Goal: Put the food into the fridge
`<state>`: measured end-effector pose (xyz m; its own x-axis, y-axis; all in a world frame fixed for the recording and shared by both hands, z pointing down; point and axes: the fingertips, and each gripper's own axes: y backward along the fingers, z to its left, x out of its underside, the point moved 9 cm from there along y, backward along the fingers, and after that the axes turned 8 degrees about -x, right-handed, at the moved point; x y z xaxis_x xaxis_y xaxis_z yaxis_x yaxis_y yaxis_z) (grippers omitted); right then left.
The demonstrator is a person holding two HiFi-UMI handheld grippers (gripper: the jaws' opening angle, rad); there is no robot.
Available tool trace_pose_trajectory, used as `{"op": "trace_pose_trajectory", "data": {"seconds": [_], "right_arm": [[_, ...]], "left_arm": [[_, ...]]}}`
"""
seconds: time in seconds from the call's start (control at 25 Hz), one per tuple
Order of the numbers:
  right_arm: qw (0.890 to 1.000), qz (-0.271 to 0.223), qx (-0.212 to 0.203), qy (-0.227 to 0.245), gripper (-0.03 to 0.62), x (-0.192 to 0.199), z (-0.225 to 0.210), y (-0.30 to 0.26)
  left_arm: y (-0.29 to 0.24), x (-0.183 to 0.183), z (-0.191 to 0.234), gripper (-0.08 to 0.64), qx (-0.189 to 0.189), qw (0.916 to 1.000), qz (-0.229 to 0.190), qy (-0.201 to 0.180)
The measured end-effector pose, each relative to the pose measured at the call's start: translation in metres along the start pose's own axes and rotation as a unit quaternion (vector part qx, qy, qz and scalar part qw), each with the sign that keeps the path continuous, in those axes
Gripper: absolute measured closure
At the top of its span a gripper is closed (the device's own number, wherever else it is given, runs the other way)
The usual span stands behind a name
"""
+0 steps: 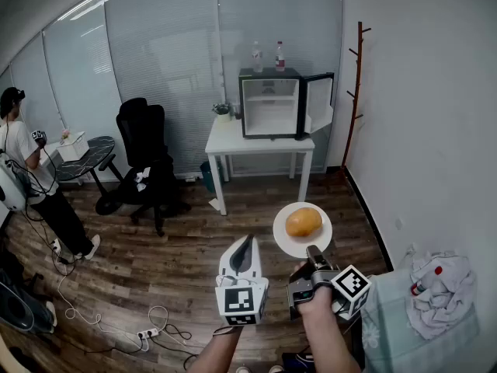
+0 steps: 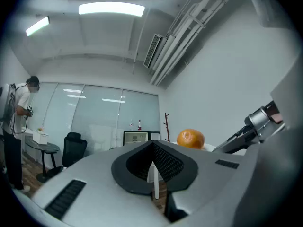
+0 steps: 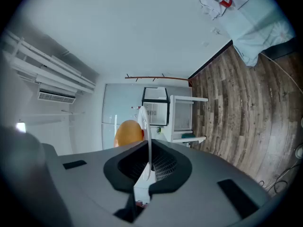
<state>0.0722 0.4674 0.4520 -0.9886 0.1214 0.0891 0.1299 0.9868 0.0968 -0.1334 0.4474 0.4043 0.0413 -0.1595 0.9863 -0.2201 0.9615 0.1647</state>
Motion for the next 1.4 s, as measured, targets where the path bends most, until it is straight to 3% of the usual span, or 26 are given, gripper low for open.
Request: {"op": "trace_pose_trajectory", "data": {"seconds": [0.52, 1.0, 1.4], "right_arm": [[1.0, 0.0, 0.005, -0.005, 0.558, -0.006, -0.004, 0.001], [1.0, 0.015, 0.005, -0.019, 0.558, -0.049, -0.019, -0.002], [1.0, 0.013, 0.01, -0.018, 0.558, -0.061, -0.036, -0.046]], "left_arm": [[0.0, 0.004, -0.01, 0.534, 0.015, 0.9998, -0.008, -0.006], [-0.011, 0.016, -0.052, 0.534, -0.002, 0.9999, -0.005, -0.013], [-0.056, 0.035, -0.044, 0.534, -0.003, 0.9999, 0.0, -0.012]]}}
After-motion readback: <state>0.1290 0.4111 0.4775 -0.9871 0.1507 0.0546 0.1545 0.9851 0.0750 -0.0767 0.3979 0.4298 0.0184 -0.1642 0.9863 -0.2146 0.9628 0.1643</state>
